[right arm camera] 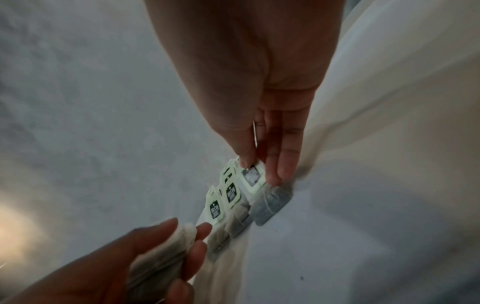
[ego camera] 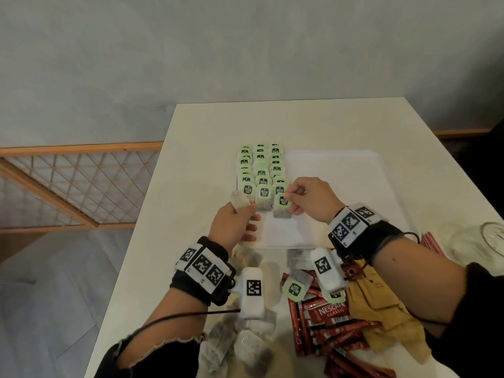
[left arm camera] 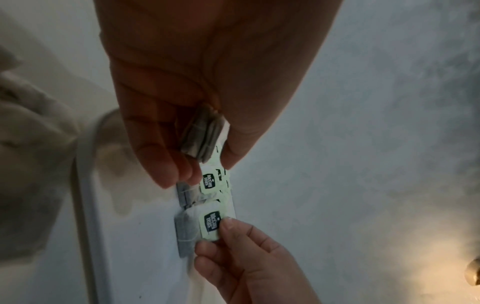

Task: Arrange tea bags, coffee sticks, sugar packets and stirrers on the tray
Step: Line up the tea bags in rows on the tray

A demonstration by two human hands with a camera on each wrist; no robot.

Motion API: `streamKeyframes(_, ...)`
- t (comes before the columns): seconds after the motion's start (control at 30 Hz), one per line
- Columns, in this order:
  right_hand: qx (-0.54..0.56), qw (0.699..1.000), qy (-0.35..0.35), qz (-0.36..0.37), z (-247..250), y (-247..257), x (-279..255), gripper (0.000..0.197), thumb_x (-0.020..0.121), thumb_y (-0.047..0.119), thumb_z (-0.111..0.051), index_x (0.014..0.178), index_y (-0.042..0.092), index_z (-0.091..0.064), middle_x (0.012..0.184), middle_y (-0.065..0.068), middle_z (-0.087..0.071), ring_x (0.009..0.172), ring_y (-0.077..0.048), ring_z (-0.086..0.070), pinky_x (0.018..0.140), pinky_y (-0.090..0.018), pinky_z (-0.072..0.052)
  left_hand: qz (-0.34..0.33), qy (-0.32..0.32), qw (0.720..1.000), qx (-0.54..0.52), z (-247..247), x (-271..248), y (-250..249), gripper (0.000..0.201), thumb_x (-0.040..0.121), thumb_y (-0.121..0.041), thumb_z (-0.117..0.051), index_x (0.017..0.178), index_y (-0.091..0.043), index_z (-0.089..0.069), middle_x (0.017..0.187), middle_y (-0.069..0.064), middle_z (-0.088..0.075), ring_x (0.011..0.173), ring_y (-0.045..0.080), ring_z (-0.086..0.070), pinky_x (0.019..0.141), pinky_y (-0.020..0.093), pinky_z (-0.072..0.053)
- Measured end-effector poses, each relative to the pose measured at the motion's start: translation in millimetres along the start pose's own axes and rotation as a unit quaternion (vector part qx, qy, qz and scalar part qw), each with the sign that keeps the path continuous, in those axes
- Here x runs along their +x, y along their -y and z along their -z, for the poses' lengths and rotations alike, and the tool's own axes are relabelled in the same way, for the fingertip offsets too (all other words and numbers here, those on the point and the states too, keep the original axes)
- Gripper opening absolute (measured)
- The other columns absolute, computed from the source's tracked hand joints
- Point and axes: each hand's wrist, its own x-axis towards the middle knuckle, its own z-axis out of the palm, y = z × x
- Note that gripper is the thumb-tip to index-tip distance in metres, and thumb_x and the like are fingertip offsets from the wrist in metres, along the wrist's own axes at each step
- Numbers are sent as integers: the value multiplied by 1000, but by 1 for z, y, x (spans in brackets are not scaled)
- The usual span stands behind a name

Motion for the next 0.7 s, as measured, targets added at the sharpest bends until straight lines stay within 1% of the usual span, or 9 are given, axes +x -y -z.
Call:
streamKeyframes(0.07, 1, 1000, -6, 5, -2, 1, 6, 6, 91, 8, -63, 85, 7, -65, 67, -6, -70, 51, -7, -66, 53, -16, -52, 29, 12, 999, -27, -1, 0, -3, 21, 95, -27, -58, 106, -10, -64, 90, 8, -68, 69, 18, -61, 57, 31, -55)
streamKeyframes(0.13, 0, 1000, -4, 10, -2, 4, 9, 5, 91, 7, -63, 86, 7, -65, 67, -4, -69, 49, -5, -65, 52, -15, -52, 63, 24, 996, -65, -3, 1, -6, 25, 96, -26, -49, 104, -6, -62, 93, 12, -67, 72, 20, -61, 56, 33, -57)
streamKeyframes(0.2, -4, 1000, 2, 7, -1, 4, 10, 2, 91, 9, -64, 89, 9, -64, 73, -4, -68, 53, -5, -65, 53, -17, -53, 84, 36, 990, -104, -4, 1, -9, 30, 97, -22, -40, 104, -2, -61, 95, 13, -68, 73, 22, -59, 55, 34, -58)
streamKeyframes(0.27, -24, 1000, -10, 13, 0, 3, 10, 10, 89, 18, -67, 96, 13, -63, 87, -2, -65, 68, -11, -64, 61, -24, -52, 88, 50, 987, -124, -7, 0, -10, 32, 98, -16, -36, 107, 1, -61, 98, 14, -70, 74, 22, -60, 57, 36, -59)
streamKeyframes(0.33, -45, 998, -39, 30, 4, 4, 6, 21, 88, 29, -69, 104, 17, -63, 96, 2, -61, 80, -10, -56, 72, -24, -43, 81, 67, 986, -133, -11, -2, -11, 30, 99, -13, -37, 111, 2, -60, 100, 14, -70, 78, 22, -61, 65, 38, -61)
streamKeyframes(0.4, -28, 998, -44, 47, 7, 10, -1, 25, 88, 35, -67, 108, 21, -63, 97, 6, -60, 78, -6, -53, 72, -22, -39, 73, 86, 984, -135, -16, -6, -12, 25, 100, -9, -39, 107, -1, -61, 100, 13, -71, 80, 22, -63, 71, 38, -60)
streamKeyframes(0.5, 22, 998, 5, 57, 8, 20, -12, 26, 89, 37, -65, 111, 23, -66, 98, 6, -61, 75, -7, -56, 71, -22, -41, 60, 123, 984, -117, -23, -11, -15, 20, 100, -6, -43, 105, -4, -62, 107, 16, -71, 81, 22, -66, 70, 36, -61)
streamKeyframes(0.6, 35, 997, 26, 62, 9, 25, -19, 19, 89, 33, -66, 105, 23, -69, 94, 5, -65, 74, -10, -62, 66, -20, -42, 31, 146, 986, -79, -27, -16, -17, 21, 100, -7, -45, 113, -4, -61, 110, 12, -72, 82, 19, -66, 70, 31, -60)
streamKeyframes(0.7, 21, 997, 21, 77, 11, 29, -26, 4, 88, 23, -68, 87, 20, -68, 82, 6, -65, 65, -5, -59, 60, -16, -40, -14, 149, 989, -17, -27, -24, -18, 15, 100, -9, -48, 107, -10, -62, 99, 3, -69, 87, 17, -66, 80, 33, -59)
